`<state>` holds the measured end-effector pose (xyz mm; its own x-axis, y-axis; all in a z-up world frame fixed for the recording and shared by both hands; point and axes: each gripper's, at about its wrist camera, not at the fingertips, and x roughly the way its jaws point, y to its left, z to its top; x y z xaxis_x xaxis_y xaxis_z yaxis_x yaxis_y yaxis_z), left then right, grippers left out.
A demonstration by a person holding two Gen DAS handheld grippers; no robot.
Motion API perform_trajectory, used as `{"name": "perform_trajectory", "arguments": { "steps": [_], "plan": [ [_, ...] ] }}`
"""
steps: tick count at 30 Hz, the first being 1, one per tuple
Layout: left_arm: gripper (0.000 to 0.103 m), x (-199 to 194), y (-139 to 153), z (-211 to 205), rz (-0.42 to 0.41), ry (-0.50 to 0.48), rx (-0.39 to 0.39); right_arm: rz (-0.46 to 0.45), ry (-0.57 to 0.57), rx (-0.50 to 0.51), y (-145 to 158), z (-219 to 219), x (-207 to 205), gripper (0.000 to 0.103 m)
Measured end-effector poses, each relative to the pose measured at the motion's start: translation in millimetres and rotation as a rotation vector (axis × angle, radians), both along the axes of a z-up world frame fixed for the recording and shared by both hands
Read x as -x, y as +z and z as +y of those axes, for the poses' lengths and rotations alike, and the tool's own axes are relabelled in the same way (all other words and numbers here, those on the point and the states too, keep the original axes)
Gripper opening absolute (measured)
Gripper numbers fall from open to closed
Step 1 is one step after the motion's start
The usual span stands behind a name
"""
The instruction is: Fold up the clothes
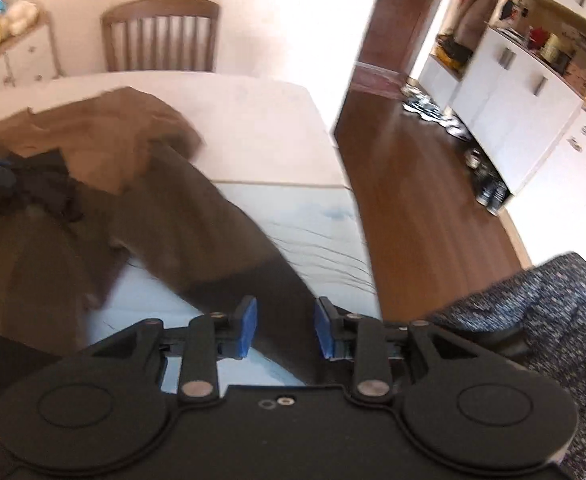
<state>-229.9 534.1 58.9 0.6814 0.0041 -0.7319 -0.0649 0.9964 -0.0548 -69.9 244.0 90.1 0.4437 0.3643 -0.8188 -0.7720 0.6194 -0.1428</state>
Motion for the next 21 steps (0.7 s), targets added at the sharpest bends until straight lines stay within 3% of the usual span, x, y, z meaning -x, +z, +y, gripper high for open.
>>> {"name": "perform_trajectory", "arguments": {
  "steps": [8,13,21],
  "plan": [
    [0.008,50,27,42,-0.036,0.150,-0.013,0.054,0.193,0.025,-7,51,37,0.103],
    [0.008,95,45,78,-0.059,0.269,-0.029,0.042,0.325,0.048,-19,94,73,0.103],
    [0.008,184,73,155,-0.089,0.490,-0.064,0.049,0.419,0.102,-36,145,112,0.103]
  ]
}}
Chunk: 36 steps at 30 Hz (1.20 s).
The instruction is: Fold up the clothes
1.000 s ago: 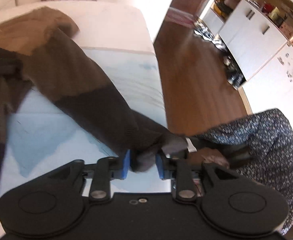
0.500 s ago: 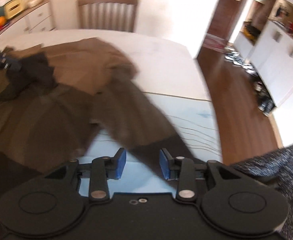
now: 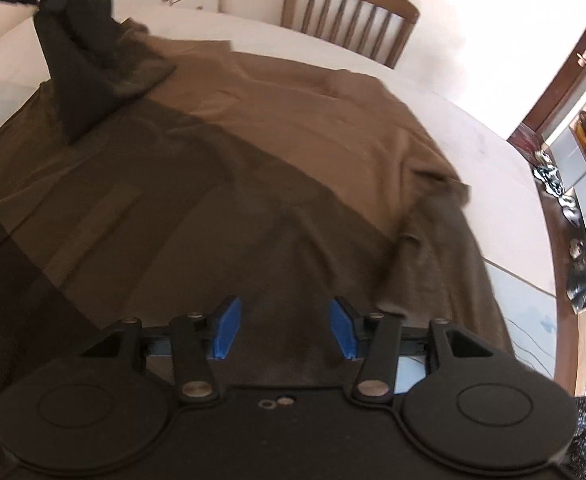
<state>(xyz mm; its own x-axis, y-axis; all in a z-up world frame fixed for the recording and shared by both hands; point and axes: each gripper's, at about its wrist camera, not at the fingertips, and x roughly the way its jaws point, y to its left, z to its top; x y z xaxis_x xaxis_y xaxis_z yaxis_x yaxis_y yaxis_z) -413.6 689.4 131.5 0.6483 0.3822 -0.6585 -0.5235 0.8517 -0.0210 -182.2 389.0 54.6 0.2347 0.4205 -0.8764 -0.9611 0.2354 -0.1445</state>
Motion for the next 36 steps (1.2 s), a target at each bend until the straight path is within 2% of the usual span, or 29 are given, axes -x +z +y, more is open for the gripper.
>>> {"name": "perform_trajectory", "arguments": {
  "steps": [7,13,15,17,20,21,22,24,27,33,36],
  "plan": [
    [0.008,69,12,64,0.000,0.167,-0.071,-0.016,0.022,0.060,-6,18,20,0.103],
    [0.008,122,10,107,-0.008,0.267,-0.073,-0.062,0.080,0.134,-15,36,40,0.103],
    [0.008,128,0,116,-0.011,0.226,-0.008,-0.077,0.098,0.141,-12,47,44,0.103],
    [0.008,125,-15,122,-0.018,0.170,0.101,-0.095,0.107,0.125,-3,63,47,0.103],
    [0.017,115,-34,125,0.014,0.123,0.188,-0.105,0.112,0.103,8,94,50,0.103],
    [0.028,111,-40,126,0.019,0.110,0.205,-0.104,0.113,0.097,11,105,51,0.103],
    [0.043,107,-44,127,0.021,0.099,0.220,-0.105,0.114,0.088,14,116,53,0.103],
    [0.063,103,-49,127,0.017,0.080,0.228,-0.096,0.123,0.084,18,134,55,0.103],
    [0.063,91,-57,131,0.034,0.053,0.236,-0.123,0.147,0.084,19,160,57,0.103],
    [0.064,58,-82,107,0.196,-0.124,0.114,-0.141,0.122,0.074,18,200,49,0.103],
    [0.064,54,-90,109,0.206,-0.106,0.130,-0.145,0.111,0.070,16,210,46,0.103]
  ]
}}
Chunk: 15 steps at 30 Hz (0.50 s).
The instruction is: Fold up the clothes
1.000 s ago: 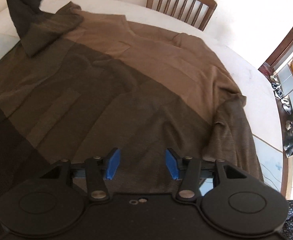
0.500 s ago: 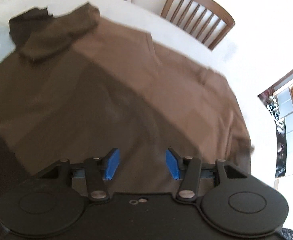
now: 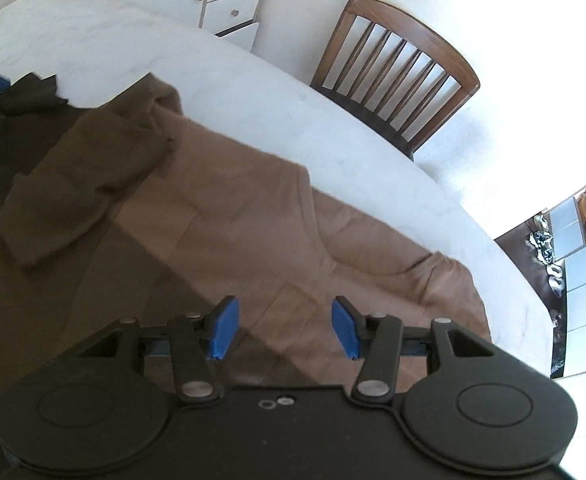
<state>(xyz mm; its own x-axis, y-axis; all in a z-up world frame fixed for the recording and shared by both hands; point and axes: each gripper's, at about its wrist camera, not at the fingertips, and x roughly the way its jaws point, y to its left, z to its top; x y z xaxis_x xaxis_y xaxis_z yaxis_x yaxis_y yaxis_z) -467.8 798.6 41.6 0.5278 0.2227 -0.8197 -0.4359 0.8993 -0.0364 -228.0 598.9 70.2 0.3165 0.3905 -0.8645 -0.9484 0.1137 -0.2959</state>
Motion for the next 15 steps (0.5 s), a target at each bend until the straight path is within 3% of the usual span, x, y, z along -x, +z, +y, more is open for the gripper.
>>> {"name": "perform_trajectory", "arguments": {
  "steps": [2,4,6,11,15],
  "plan": [
    [0.062,2,1,3,-0.014,0.031,0.010,0.004,-0.007,-0.006,-1,2,-2,0.103],
    [0.022,5,2,7,-0.012,0.066,0.002,0.012,-0.009,-0.013,-2,1,-3,0.103],
    [0.008,9,3,12,-0.023,0.102,0.017,0.019,-0.008,-0.017,-3,-1,-3,0.103],
    [0.003,18,8,-1,-0.010,0.165,-0.085,0.062,0.029,-0.016,-10,2,-2,0.103],
    [0.003,38,18,4,0.014,0.336,-0.168,0.103,0.069,-0.037,-15,10,0,0.103]
  ]
}}
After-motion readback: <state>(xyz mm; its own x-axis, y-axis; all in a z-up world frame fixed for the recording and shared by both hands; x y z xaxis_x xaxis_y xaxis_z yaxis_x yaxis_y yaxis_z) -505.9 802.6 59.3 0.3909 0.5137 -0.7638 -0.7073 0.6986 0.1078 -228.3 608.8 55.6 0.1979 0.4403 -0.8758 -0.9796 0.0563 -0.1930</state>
